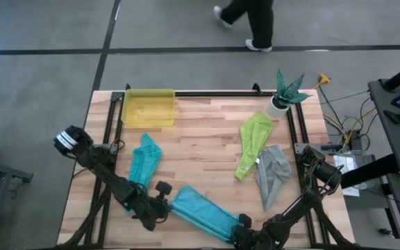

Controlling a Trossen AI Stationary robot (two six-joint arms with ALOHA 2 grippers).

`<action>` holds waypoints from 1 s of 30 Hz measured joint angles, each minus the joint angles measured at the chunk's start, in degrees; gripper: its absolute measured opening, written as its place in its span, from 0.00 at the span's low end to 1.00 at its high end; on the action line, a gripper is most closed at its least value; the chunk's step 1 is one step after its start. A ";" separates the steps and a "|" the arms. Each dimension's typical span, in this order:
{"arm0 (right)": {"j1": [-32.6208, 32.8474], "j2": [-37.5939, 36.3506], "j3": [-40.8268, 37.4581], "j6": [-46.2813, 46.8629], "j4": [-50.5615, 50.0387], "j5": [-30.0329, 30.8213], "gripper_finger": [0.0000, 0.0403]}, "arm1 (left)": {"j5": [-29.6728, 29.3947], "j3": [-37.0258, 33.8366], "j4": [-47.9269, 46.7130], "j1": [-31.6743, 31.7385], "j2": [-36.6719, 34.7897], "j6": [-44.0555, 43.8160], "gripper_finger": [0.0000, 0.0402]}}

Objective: Roll microfiber towels into tight, uniform cylinder then place into a basket
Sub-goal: Roll the right light blue towel

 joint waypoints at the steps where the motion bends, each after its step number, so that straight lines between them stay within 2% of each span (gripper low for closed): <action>1: 0.00 0.00 0.00 -0.01 0.01 0.04 0.02 | -0.02 0.00 0.02 -0.02 -0.28 0.45 0.03; 8: 0.00 0.00 0.00 -0.01 0.00 0.00 0.02 | -5.57 -0.09 0.11 -0.02 -0.53 1.51 0.03; 12: 0.00 0.00 0.00 -0.08 0.00 0.02 0.02 | -5.71 -0.13 -0.07 -0.04 -0.41 1.48 0.05; 16: 0.09 -0.02 0.00 -0.25 -0.02 -0.48 0.02 | -6.13 -0.28 -0.41 -0.07 -0.41 0.98 0.15; 21: 0.13 -0.02 0.00 -0.44 0.22 -0.62 0.02 | -11.72 -0.91 -0.02 -0.02 -0.41 -0.04 0.31; 23: 0.13 -0.02 0.00 -0.50 0.31 -0.63 0.02 | -12.16 -1.25 0.03 -0.02 -0.41 -0.53 0.36; 30: 0.09 -0.04 -0.02 -0.68 0.59 -0.44 0.02 | -11.94 -2.42 -0.05 -0.28 -0.51 -4.02 0.40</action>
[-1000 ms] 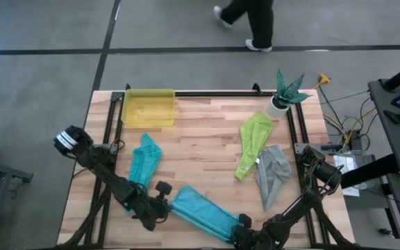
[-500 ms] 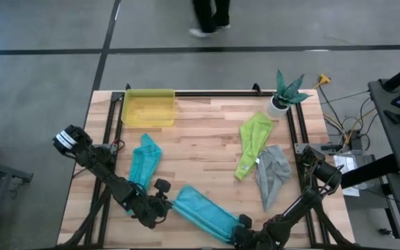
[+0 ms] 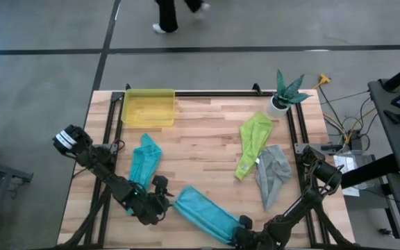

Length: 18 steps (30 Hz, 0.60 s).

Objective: Roll microfiber towels into tight, uniform cylinder then place into a basket
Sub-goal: Roll the right light blue towel

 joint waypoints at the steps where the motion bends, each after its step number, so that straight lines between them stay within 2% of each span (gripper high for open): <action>1: 0.00 0.00 0.00 0.00 0.02 0.00 0.02 | 0.28 -0.01 -0.01 -0.18 -0.05 -0.03 0.40; 8: -0.04 0.00 0.00 -0.42 0.09 0.12 0.02 | 0.57 0.27 0.30 -3.48 -2.18 -0.08 0.40; 18: -0.07 0.02 0.00 -0.35 0.21 0.31 0.02 | -0.30 0.30 0.55 -11.60 -7.59 -1.38 0.40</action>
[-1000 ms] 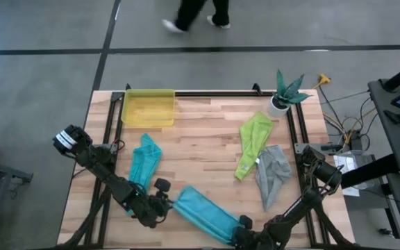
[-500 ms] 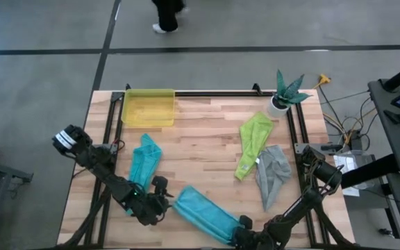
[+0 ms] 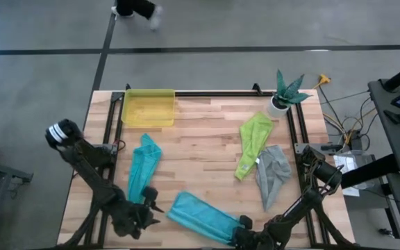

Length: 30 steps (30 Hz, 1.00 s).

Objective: Roll microfiber towels into tight, uniform cylinder then place into a basket
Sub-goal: Roll the right light blue towel

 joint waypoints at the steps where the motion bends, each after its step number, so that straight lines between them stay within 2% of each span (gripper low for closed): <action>1: 0.00 0.00 0.00 0.00 0.01 0.08 0.02 | -0.43 0.00 0.09 -0.65 -0.30 -0.11 0.40; 3: 0.00 0.00 0.00 -0.04 0.04 0.10 0.02 | -0.53 -0.02 1.38 -1.70 -0.62 0.22 0.40; 6: -0.02 0.00 0.00 -0.50 0.06 0.10 0.02 | 0.00 -0.22 9.90 -2.72 0.59 5.85 0.40; 11: -0.07 -0.02 0.00 -0.71 0.10 0.10 0.02 | 6.43 -0.42 24.21 -2.87 8.08 18.23 0.40; 13: -0.07 -0.02 0.00 -0.68 0.13 0.10 0.02 | 6.50 0.57 25.07 -2.65 11.58 20.11 0.40; 20: -0.07 -0.02 -0.02 -0.70 0.23 0.11 0.02 | 0.81 5.20 25.69 -0.24 20.40 25.67 0.40; 25: -0.07 -0.02 -0.02 -0.61 0.25 0.12 0.02 | 0.83 8.02 25.34 2.88 24.25 28.22 0.40; 30: -0.07 -0.02 -0.02 -0.52 0.29 0.12 0.02 | 0.98 8.90 25.01 4.88 24.98 28.95 0.40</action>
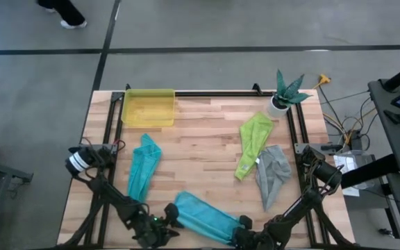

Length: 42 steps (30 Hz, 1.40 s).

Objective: Roll microfiber towels into tight, uniform cylinder then place into a basket
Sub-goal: Roll the right light blue towel

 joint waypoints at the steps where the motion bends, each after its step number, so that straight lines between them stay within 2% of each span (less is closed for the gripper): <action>1: 0.00 0.00 0.00 -0.03 0.05 0.00 0.02 | 0.06 -0.12 -0.06 0.27 -0.11 -0.02 0.40; 11: 0.00 0.00 0.02 -0.23 0.10 0.07 0.02 | -0.17 -0.26 -0.25 4.28 -0.51 -0.11 0.40; 16: 0.00 0.00 0.02 -0.38 0.08 0.11 0.02 | -0.21 -0.20 -3.49 5.70 -0.53 -1.60 0.40; 34: 0.02 -0.83 -0.01 -4.75 -1.13 1.67 0.02 | -0.07 -0.50 -4.62 5.60 -0.62 -7.54 0.40; 42: 0.08 -4.06 -0.17 -7.37 -2.38 5.36 0.02 | -0.07 -0.65 -4.59 5.58 -0.62 -7.66 0.40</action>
